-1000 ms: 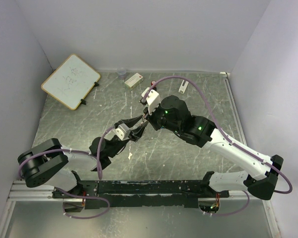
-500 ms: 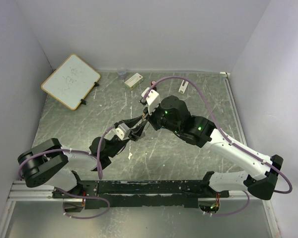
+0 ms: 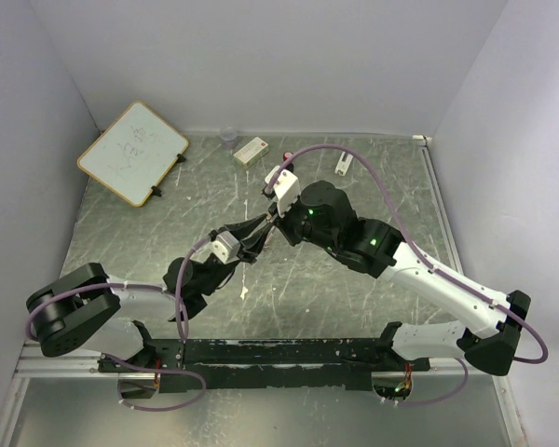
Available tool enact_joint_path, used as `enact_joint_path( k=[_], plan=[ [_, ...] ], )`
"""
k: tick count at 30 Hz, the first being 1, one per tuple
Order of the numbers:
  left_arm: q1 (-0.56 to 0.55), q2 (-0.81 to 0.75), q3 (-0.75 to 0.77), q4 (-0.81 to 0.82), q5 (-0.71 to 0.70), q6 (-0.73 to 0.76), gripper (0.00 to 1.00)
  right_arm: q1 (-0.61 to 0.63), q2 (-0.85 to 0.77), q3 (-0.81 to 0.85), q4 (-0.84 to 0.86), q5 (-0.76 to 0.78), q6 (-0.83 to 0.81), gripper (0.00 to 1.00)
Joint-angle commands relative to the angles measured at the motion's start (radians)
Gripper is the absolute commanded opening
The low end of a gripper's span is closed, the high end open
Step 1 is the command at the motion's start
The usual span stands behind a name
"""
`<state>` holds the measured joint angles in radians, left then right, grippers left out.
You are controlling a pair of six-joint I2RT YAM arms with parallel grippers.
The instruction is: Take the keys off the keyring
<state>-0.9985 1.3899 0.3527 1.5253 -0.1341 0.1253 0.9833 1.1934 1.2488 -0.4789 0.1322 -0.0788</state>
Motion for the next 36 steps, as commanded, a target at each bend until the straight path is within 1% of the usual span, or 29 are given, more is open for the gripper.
enact_joint_path(
  k=[1, 5, 9, 15, 23, 27, 33, 36],
  plan=[
    [-0.005, -0.028, 0.014, 0.226, 0.009, 0.006, 0.37, 0.004, -0.002, -0.005, 0.026, 0.003, 0.003, 0.0],
    [-0.005, -0.021, 0.005, 0.234, 0.012, -0.008, 0.38, 0.003, -0.001, -0.005, 0.029, 0.005, 0.003, 0.0],
    [-0.005, 0.004, -0.026, 0.282, 0.003, -0.031, 0.44, 0.003, -0.001, -0.008, 0.03, 0.006, 0.003, 0.0],
    [-0.006, 0.018, -0.032, 0.282, 0.008, -0.05, 0.43, 0.003, 0.003, -0.006, 0.032, 0.005, 0.004, 0.0],
    [-0.006, 0.009, -0.018, 0.281, 0.01, -0.029, 0.43, 0.004, 0.002, -0.01, 0.032, 0.003, 0.006, 0.0],
    [-0.006, 0.009, -0.008, 0.264, 0.022, -0.029, 0.39, 0.004, 0.0, -0.009, 0.031, 0.003, 0.006, 0.0],
    [-0.006, 0.017, -0.011, 0.268, 0.032, -0.036, 0.37, 0.005, -0.003, -0.015, 0.031, 0.006, 0.007, 0.0],
    [-0.006, 0.008, -0.003, 0.236, 0.049, -0.031, 0.3, 0.003, -0.008, -0.022, 0.034, 0.009, 0.007, 0.0]
  ],
)
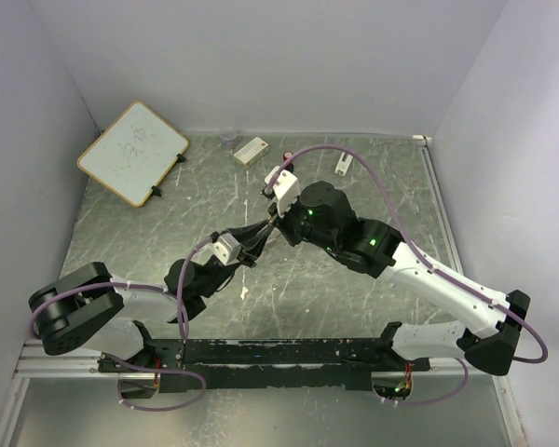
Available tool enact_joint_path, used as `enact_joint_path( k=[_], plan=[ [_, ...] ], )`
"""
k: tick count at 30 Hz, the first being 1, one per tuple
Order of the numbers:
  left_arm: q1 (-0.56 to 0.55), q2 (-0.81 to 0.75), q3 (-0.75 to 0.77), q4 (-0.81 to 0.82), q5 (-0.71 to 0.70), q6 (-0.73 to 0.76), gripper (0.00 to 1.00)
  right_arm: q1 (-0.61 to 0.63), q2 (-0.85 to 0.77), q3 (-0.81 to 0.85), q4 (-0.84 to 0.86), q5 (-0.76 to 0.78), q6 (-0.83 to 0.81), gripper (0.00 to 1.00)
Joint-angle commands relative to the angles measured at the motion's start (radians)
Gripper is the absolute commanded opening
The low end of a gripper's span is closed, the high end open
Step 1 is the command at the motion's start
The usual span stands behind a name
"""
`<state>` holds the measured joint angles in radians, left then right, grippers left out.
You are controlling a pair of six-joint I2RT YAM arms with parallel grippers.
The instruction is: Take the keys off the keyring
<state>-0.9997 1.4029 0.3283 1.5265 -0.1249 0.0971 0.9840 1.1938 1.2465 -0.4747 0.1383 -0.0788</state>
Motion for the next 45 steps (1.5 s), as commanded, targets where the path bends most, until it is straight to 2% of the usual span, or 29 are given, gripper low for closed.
enact_joint_path(
  k=[1, 6, 14, 21, 33, 45],
  plan=[
    [-0.005, -0.011, 0.025, 0.22, 0.045, 0.0, 0.29, 0.004, -0.009, -0.022, 0.031, 0.005, 0.007, 0.0],
    [-0.004, -0.025, 0.022, 0.216, 0.09, 0.01, 0.25, 0.003, -0.014, -0.032, 0.033, 0.012, 0.011, 0.0],
    [-0.004, -0.037, 0.015, 0.188, 0.093, 0.007, 0.12, 0.004, -0.024, -0.033, 0.039, 0.025, 0.015, 0.0],
    [-0.005, -0.067, -0.017, 0.134, 0.12, 0.026, 0.07, 0.004, -0.032, 0.0, 0.032, 0.089, 0.006, 0.0],
    [-0.004, -0.175, -0.066, 0.018, 0.209, 0.102, 0.07, 0.004, -0.017, 0.108, -0.051, 0.116, 0.029, 0.0],
    [-0.006, -0.252, -0.06, -0.078, 0.349, 0.128, 0.07, 0.005, 0.067, 0.171, -0.132, 0.024, 0.068, 0.0]
  ],
)
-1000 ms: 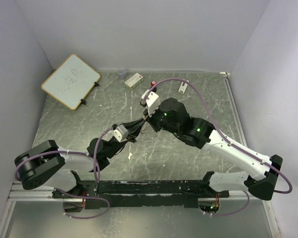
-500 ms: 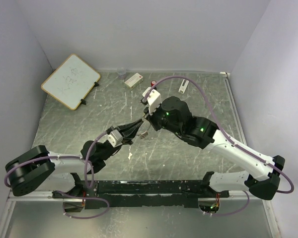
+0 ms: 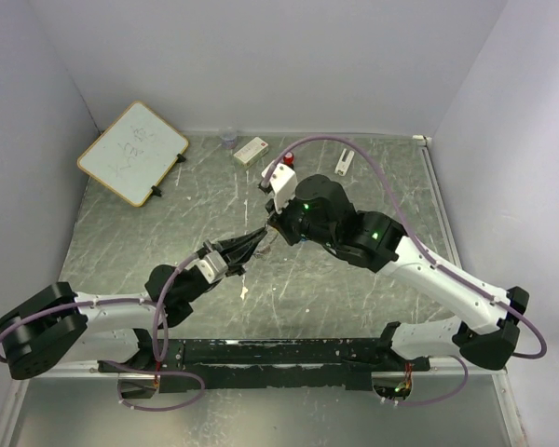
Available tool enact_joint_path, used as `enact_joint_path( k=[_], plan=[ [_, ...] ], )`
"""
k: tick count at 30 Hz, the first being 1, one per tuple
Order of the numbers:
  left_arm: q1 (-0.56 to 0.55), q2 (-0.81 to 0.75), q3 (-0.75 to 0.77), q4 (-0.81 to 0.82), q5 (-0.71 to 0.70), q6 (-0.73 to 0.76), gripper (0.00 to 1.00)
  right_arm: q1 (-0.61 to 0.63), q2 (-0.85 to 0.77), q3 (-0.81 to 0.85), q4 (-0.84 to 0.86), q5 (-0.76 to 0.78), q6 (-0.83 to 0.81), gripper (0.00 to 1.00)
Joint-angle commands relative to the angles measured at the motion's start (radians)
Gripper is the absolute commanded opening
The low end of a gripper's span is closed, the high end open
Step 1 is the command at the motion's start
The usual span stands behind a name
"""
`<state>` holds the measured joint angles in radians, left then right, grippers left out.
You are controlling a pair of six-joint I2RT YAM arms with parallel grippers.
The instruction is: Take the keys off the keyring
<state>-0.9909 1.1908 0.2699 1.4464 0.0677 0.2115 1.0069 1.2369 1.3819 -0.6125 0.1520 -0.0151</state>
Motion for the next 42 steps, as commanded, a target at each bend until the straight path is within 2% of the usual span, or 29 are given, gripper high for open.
enact_joint_path(
  k=[1, 13, 30, 34, 42],
  plan=[
    [-0.014, -0.046, -0.002, -0.009, 0.158, 0.017, 0.07, -0.019, 0.032, 0.039, -0.001, 0.001, 0.005, 0.0],
    [-0.013, -0.108, -0.016, -0.065, 0.238, 0.034, 0.07, -0.019, 0.082, 0.066, -0.059, -0.116, -0.022, 0.0],
    [-0.013, -0.216, 0.009, -0.124, 0.361, 0.033, 0.07, -0.022, 0.112, -0.001, 0.038, -0.41, -0.042, 0.0],
    [-0.014, -0.249, -0.015, -0.101, 0.37, 0.013, 0.07, -0.024, 0.113, -0.028, 0.075, -0.314, -0.034, 0.0],
    [-0.013, -0.283, -0.038, -0.176, 0.298, 0.035, 0.07, -0.048, 0.062, -0.108, 0.198, 0.053, -0.008, 0.0]
  ],
)
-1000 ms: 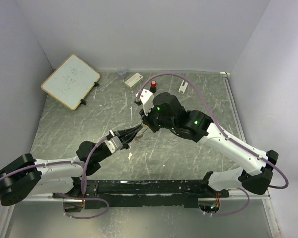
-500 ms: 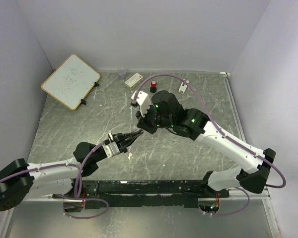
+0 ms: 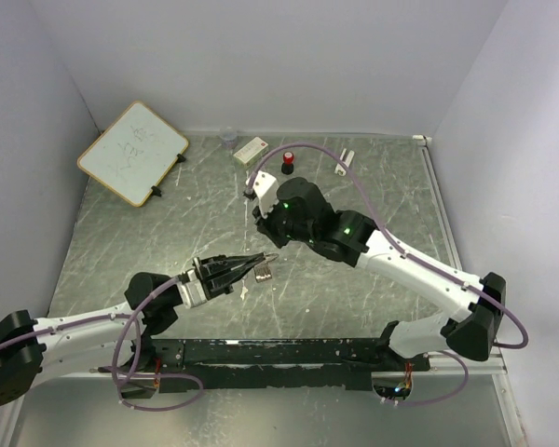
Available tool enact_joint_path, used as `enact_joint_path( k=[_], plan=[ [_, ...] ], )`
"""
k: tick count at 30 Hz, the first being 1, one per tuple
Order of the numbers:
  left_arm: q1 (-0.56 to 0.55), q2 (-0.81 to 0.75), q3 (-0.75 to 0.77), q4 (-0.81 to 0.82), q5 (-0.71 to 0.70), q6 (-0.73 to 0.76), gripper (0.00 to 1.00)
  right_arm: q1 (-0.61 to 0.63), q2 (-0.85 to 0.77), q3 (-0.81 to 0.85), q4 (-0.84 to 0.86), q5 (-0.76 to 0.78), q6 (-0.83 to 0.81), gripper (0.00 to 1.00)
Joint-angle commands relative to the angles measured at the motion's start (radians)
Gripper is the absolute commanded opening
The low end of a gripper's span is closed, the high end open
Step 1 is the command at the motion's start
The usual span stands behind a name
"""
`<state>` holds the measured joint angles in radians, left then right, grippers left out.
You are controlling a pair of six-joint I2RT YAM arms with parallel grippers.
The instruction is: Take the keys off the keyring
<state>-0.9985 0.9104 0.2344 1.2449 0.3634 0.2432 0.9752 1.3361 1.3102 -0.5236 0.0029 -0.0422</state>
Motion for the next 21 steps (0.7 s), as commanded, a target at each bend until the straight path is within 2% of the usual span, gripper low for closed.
enact_joint_path(
  k=[1, 9, 13, 17, 21],
  plan=[
    [-0.005, 0.0, -0.009, 0.03, -0.006, 0.003, 0.07, -0.021, -0.049, -0.048, 0.132, 0.235, 0.026, 0.0],
    [-0.005, 0.065, -0.042, -0.009, -0.142, 0.005, 0.07, -0.043, -0.176, -0.125, 0.25, 0.478, 0.035, 0.0],
    [-0.005, 0.144, -0.03, -0.061, -0.32, -0.029, 0.07, -0.073, -0.229, -0.21, 0.293, 0.533, 0.053, 0.0],
    [0.003, 0.213, 0.003, -0.121, -0.432, -0.082, 0.07, -0.137, -0.239, -0.297, 0.32, 0.507, 0.091, 0.0],
    [0.082, 0.288, 0.013, -0.115, -0.405, -0.196, 0.07, -0.212, -0.228, -0.386, 0.374, 0.389, 0.13, 0.0]
  ],
)
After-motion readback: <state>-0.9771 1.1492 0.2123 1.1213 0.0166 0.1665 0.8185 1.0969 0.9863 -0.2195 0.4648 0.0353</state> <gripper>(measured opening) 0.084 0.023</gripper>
